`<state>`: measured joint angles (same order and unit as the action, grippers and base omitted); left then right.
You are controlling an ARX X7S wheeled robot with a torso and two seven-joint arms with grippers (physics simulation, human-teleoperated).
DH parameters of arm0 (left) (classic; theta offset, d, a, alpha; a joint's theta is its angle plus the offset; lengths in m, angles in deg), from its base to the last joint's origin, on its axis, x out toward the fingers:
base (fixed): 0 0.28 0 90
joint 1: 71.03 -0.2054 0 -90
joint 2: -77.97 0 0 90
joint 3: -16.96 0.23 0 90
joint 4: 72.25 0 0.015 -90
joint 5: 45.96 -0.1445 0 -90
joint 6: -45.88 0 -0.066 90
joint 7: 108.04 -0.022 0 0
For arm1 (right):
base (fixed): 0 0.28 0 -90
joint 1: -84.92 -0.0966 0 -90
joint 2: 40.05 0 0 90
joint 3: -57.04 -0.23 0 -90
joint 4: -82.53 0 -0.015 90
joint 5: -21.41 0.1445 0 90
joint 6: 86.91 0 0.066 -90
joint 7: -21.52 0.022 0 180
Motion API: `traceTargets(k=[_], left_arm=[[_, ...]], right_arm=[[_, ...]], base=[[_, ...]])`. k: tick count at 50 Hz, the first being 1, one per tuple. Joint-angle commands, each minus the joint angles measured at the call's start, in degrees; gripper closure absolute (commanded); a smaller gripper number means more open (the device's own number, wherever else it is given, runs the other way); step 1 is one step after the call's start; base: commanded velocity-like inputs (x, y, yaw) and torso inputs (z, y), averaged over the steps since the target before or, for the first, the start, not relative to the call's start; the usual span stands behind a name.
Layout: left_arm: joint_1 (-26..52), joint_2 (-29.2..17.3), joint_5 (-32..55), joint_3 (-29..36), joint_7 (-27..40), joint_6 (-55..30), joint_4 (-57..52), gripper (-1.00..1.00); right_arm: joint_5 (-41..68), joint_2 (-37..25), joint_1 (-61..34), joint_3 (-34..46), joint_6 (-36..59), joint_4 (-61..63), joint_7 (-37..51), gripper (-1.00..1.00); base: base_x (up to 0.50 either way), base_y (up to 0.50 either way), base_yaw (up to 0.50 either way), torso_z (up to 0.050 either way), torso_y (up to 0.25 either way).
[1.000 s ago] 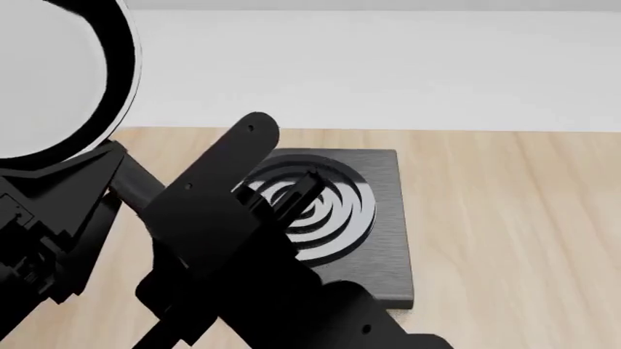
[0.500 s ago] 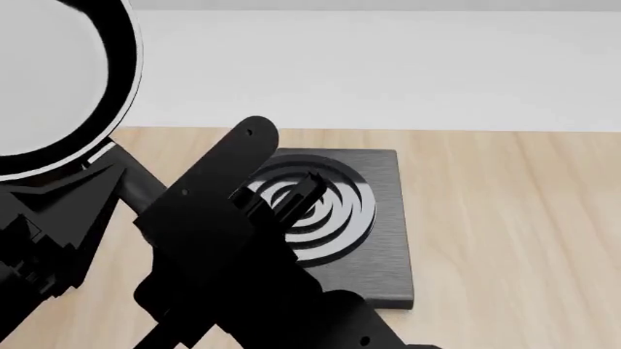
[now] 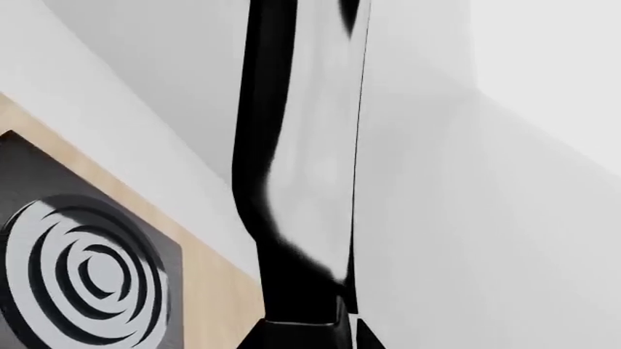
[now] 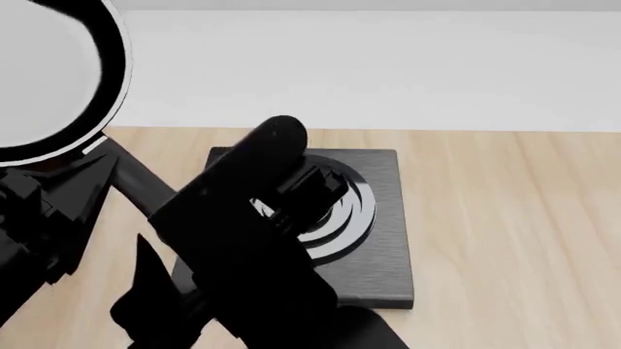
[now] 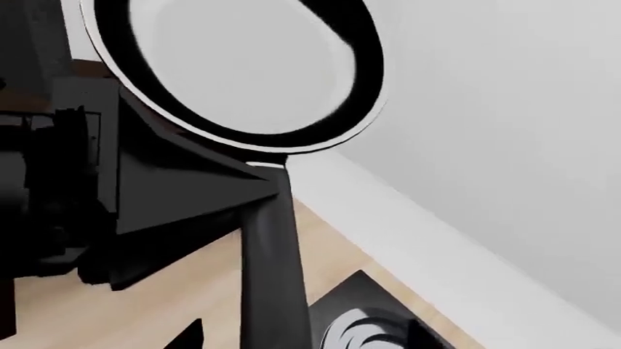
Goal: Put the frying pan on the cabinet shelf.
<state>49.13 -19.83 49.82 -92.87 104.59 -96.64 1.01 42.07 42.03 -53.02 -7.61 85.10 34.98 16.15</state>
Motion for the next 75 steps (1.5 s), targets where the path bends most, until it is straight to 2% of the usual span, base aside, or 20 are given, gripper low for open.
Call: traceTargets(k=[1,3,5,10,12,14,26,32,34,42,46,57,62,67,75], left_arm=[[3.5,0.5,-1.6,-0.5,-3.9,4.8,5.5,1.00],[4.9,0.0,-2.0,-0.5,-4.8,5.2,7.9,1.00],[6.0,-0.6,-2.8,-0.2,-5.4,5.3,9.7,1.00],[10.2,-2.7,-3.7,-0.5,-7.5,6.4,16.2,1.00],[11.5,-3.4,-4.7,-0.7,-7.9,7.2,17.8,1.00],[12.7,-3.7,-4.4,-0.6,-8.1,7.2,19.1,1.00],[20.8,-6.8,-7.4,-0.6,-13.2,10.2,34.4,1.00],[23.6,-8.1,-7.4,-1.3,-14.3,11.2,39.7,1.00],[24.3,-7.6,-4.7,-3.5,-13.8,11.6,41.6,1.00],[24.3,-9.5,-6.0,-3.9,-14.4,13.1,44.5,1.00],[24.5,-10.1,-5.5,-5.0,-14.2,13.8,46.0,1.00],[21.4,-11.1,-4.7,-6.8,-16.5,14.5,46.9,1.00],[17.6,-9.6,-2.8,-8.7,-16.2,14.7,41.4,1.00],[15.4,-9.3,-2.7,-8.8,-19.3,14.3,41.6,1.00],[13.1,-8.0,-0.4,-11.0,-19.5,15.0,39.7,1.00]], right_arm=[[1.0,1.2,-0.8,-6.0,5.5,6.8,2.6,-1.00],[2.6,1.3,-0.9,-8.2,7.9,9.6,4.3,-1.00],[8.7,0.6,-0.9,-10.9,8.0,10.4,9.1,-1.00],[43.9,-3.7,-3.6,-19.6,7.9,9.7,36.5,-1.00],[51.1,-4.5,-3.6,-21.2,7.6,10.0,42.3,-1.00],[53.9,-5.1,-3.0,-22.9,6.7,10.1,44.9,-1.00],[41.7,-9.2,9.5,-15.7,-4.6,13.7,38.9,-1.00],[39.9,-10.0,11.2,-14.4,-7.1,13.3,38.2,-1.00],[39.7,-9.8,11.1,-14.0,-7.4,13.1,38.4,-1.00],[35.4,-10.1,12.1,-10.6,-11.5,11.4,36.4,-1.00],[37.1,-9.3,11.0,-11.0,-10.7,11.1,37.7,-1.00],[35.3,-9.6,12.0,-9.0,-13.0,10.4,37.3,-1.00],[35.2,-10.0,12.7,-8.8,-13.9,10.5,37.3,-1.00],[33.8,-10.6,13.6,-7.8,-15.3,10.0,36.5,-1.00],[34.0,-10.8,13.4,-7.4,-15.8,9.9,36.7,-1.00]], base=[[0.00,0.00,0.00,0.000,0.000],[0.00,0.00,0.00,0.000,0.000],[0.00,0.00,0.00,0.005,0.000],[0.00,0.00,0.00,0.000,0.000],[0.00,0.00,0.00,0.000,0.000],[0.00,0.00,0.00,0.000,0.000],[0.00,0.00,0.00,0.001,0.000],[0.00,0.00,0.00,0.000,0.000],[0.00,0.00,0.00,0.000,0.000],[0.00,0.00,0.00,0.000,0.000],[0.00,0.00,0.00,0.003,0.000],[0.00,0.00,0.00,0.000,0.000],[0.00,0.00,0.00,0.000,0.000],[0.00,0.00,0.00,0.002,0.000],[0.00,0.00,0.00,0.000,0.000]])
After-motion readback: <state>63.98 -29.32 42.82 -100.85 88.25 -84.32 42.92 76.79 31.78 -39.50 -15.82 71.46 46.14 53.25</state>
